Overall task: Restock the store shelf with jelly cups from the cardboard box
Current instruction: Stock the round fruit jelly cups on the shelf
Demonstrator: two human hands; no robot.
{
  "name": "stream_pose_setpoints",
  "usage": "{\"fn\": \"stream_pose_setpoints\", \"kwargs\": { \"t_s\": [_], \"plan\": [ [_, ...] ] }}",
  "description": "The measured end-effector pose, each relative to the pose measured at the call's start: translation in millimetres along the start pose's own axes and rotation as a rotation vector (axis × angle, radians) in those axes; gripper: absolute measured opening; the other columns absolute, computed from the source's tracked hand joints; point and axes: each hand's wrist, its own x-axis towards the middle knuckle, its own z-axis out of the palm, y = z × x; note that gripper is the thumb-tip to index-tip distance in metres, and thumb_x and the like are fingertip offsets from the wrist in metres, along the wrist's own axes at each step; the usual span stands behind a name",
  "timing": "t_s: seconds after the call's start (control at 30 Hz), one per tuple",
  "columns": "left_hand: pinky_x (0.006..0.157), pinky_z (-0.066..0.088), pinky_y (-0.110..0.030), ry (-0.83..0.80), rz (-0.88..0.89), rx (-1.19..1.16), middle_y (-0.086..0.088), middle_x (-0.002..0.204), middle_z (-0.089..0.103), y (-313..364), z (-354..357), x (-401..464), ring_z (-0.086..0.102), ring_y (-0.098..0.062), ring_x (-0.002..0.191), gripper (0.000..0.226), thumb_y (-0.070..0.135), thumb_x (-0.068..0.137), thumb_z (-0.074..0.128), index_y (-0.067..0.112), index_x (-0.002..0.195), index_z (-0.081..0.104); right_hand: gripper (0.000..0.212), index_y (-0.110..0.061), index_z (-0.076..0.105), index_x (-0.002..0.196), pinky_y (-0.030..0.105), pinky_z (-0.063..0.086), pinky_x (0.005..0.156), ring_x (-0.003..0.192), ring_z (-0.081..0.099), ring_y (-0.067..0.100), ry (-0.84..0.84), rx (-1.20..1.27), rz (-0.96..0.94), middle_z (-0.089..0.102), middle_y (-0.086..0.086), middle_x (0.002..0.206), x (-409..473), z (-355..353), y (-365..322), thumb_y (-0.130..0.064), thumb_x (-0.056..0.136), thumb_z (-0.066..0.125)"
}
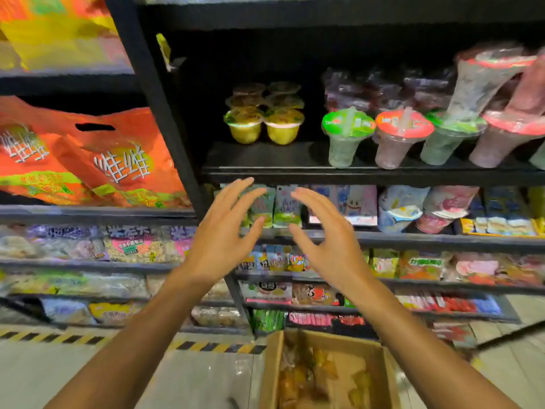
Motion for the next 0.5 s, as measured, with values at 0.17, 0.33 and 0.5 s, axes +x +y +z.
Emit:
{"fn": "stream_pose_setpoints", "kwargs": {
  "t_s": [0.17,0.33,0.5],
  "plan": [
    [0.113,0.040,-0.041,-0.222,0.081,-0.081,-0.006,0.147,0.049,1.8,87.6,-102.4,0.046,-0.027,0.138,0.041,0.027,0.099,0.054,0.014,0.138,0.057,0.043,-0.019,0.059,0.138,0.032,0.047,0.108,0.131,0.055,0.008,-0.122,0.028,0.265,0.057,-0.009,0.142,-116.7,0.0,78.8,-0.023,0.097,0.068],
    [0.104,0.050,-0.043,-0.692,-0.182,-0.119,-0.001,0.145,0.052,-6.8,200.8,-200.1,0.051,-0.024,0.133,0.048,0.036,0.092,0.054,0.026,0.139,0.056,0.040,-0.027,0.060,0.134,0.030,0.054,0.097,0.111,0.065,0.007,-0.316,-0.032,0.725,0.063,-0.014,0.129,-240.4,12.8,164.1,-0.027,0.095,0.069],
    [0.108,0.044,-0.031,-1.123,-0.274,-0.092,0.002,0.151,0.045,-24.5,302.4,-252.7,0.048,-0.019,0.135,0.051,0.038,0.099,0.052,0.030,0.148,0.037,0.036,-0.025,0.063,0.126,0.025,0.056,0.093,0.115,0.065,0.016,-0.272,0.038,1.167,0.068,-0.004,0.119,-355.9,45.4,239.7,-0.013,0.093,0.071]
  ]
}}
